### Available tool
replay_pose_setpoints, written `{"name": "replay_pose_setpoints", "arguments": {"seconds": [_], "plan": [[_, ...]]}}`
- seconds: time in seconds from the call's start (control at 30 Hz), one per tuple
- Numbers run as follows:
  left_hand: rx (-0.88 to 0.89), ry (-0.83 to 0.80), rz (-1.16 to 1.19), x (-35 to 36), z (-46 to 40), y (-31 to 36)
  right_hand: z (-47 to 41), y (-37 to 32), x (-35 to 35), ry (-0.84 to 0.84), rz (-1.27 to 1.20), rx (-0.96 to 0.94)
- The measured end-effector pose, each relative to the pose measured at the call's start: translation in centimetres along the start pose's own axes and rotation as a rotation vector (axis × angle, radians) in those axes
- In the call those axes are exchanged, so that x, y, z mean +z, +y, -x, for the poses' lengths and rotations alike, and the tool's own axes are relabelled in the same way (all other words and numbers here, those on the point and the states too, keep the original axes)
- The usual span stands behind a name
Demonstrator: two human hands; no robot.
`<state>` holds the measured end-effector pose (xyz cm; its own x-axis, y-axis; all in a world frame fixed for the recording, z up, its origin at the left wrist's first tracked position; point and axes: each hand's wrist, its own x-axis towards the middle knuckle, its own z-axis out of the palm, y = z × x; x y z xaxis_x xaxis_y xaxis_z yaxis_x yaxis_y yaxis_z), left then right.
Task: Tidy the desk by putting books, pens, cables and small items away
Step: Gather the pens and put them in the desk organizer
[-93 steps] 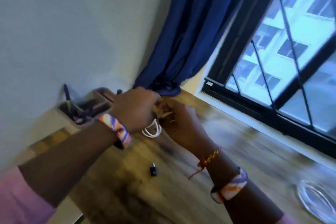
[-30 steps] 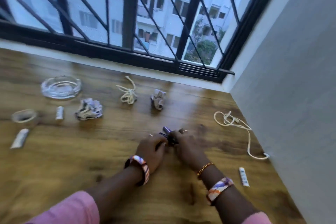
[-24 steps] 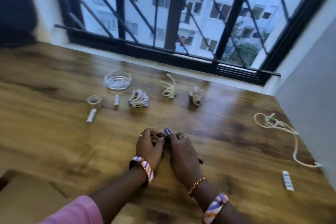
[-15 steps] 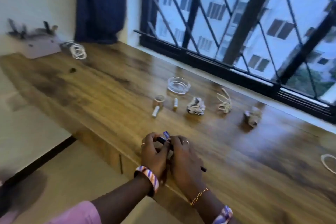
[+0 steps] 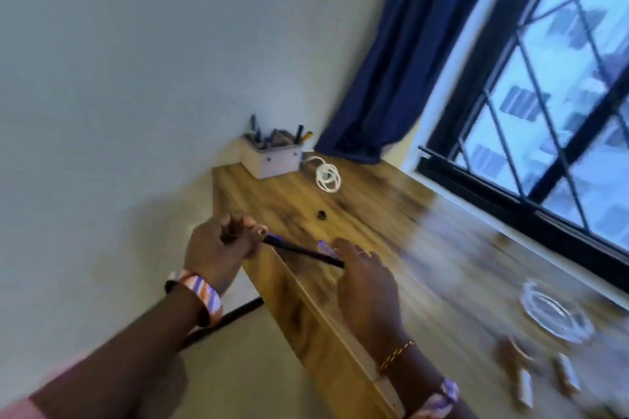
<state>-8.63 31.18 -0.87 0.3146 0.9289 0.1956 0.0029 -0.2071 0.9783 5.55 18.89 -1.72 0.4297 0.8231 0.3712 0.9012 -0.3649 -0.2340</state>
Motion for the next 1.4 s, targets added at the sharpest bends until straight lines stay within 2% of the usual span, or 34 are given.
{"name": "replay_pose_setpoints", "arguments": {"seconds": [0.07,0.17,0.33,0.5,0.63,0.73,0.9,1.03,1.13,1.23,1.3,1.4], "plan": [[0.072,0.139,0.013,-3.1,-4.4,0.7,-3.9,-0.8,0.7,0.012,-0.088,0.044],[0.176,0.212,-0.031,-4.9,-9.4,2.4,-8.8,-1.8,0.8,0.14,-0.307,0.061],[0.406,0.203,-0.158,-2.6,-17.5,4.9,-16.9,-1.7,0.1,0.252,-0.678,0.109],[0.526,0.113,-0.299,1.0,-25.0,5.0,-23.8,-0.7,0.8,0.346,-0.886,0.093],[0.565,0.0,-0.426,4.3,-31.2,3.9,-29.8,0.5,3.1,0.411,-0.886,0.084],[0.572,-0.102,-0.576,6.7,-35.7,2.7,-34.6,1.7,5.5,0.384,-0.829,0.062],[0.49,-0.319,-0.783,9.2,-39.2,0.0,-39.9,3.3,9.9,0.156,-0.681,0.07],[0.46,-0.386,-0.88,10.2,-39.9,-1.2,-40.9,4.2,11.7,0.021,-0.642,0.091],[0.546,-0.354,-0.972,10.8,-39.1,-0.7,-40.1,5.5,11.3,0.068,-0.648,0.145],[0.764,-0.368,-0.877,11.9,-36.8,-0.2,-38.0,7.4,10.3,0.167,-0.615,0.198],[0.866,-0.482,-0.78,12.7,-34.9,-0.4,-35.6,8.5,9.8,0.172,-0.572,0.224],[0.923,-0.743,-0.696,14.3,-31.2,-2.3,-29.9,10.0,10.2,0.151,-0.459,0.262]]}}
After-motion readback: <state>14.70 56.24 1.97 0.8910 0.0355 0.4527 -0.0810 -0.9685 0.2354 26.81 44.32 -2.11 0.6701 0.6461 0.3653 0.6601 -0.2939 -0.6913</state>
